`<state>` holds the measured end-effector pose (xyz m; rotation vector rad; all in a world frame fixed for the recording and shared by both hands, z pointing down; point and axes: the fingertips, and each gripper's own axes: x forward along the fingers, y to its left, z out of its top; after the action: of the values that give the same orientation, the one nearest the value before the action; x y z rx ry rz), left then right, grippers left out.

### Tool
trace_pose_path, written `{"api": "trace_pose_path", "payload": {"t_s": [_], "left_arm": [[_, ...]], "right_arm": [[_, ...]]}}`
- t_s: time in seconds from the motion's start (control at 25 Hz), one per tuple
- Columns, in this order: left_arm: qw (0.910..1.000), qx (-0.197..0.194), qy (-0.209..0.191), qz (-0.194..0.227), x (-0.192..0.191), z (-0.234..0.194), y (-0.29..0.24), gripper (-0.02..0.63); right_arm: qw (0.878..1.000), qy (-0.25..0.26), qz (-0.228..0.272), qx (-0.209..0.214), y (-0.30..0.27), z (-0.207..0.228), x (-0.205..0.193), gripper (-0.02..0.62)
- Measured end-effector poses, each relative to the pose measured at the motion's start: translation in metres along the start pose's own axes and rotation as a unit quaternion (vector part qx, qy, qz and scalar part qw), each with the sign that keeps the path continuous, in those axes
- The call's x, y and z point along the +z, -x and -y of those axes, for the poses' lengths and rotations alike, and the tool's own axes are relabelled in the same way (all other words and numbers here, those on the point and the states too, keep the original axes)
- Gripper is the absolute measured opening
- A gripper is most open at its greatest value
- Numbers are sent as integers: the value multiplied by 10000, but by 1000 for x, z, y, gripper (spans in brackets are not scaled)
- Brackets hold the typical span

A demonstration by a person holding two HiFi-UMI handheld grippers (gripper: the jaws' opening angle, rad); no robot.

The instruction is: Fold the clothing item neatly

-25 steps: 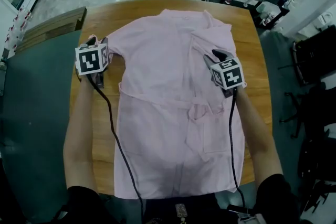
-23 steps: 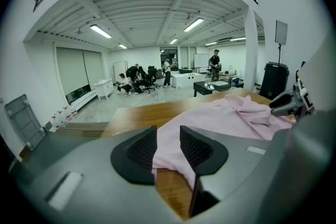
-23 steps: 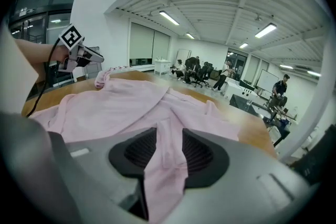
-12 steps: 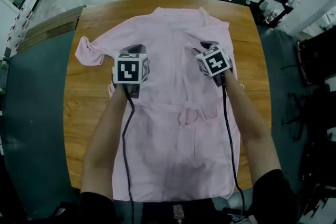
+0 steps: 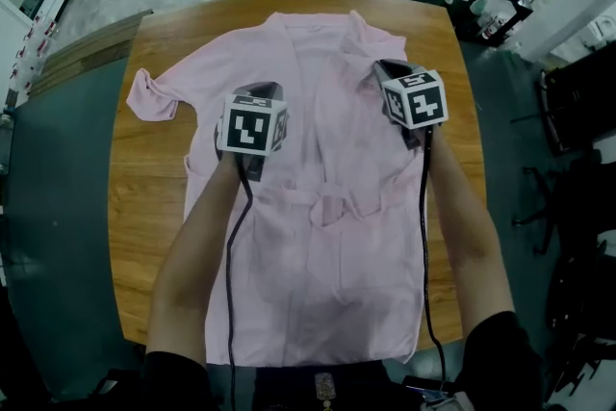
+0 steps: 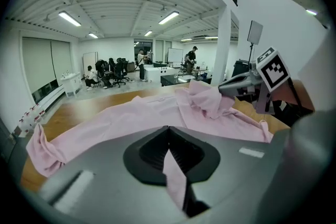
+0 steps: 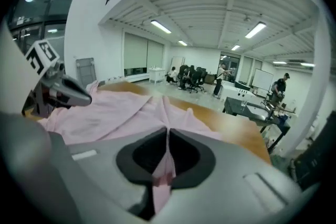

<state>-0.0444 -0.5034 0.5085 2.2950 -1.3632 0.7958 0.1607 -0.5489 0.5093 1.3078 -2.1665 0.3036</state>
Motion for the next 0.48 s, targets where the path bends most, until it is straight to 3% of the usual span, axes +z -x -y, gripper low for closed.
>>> {"api": "trace_pose_path", "payload": {"t_s": [0.2,0.48], "left_arm": [[9998,-154,-105,-30,12,25,-2,8],[9982,-551,-246,-20,27,81,-28,8]], "right_arm": [[9967,-383,360,-623,47,63,10,18],[9851,-883,184,-1464,90,156,-39,20]]}}
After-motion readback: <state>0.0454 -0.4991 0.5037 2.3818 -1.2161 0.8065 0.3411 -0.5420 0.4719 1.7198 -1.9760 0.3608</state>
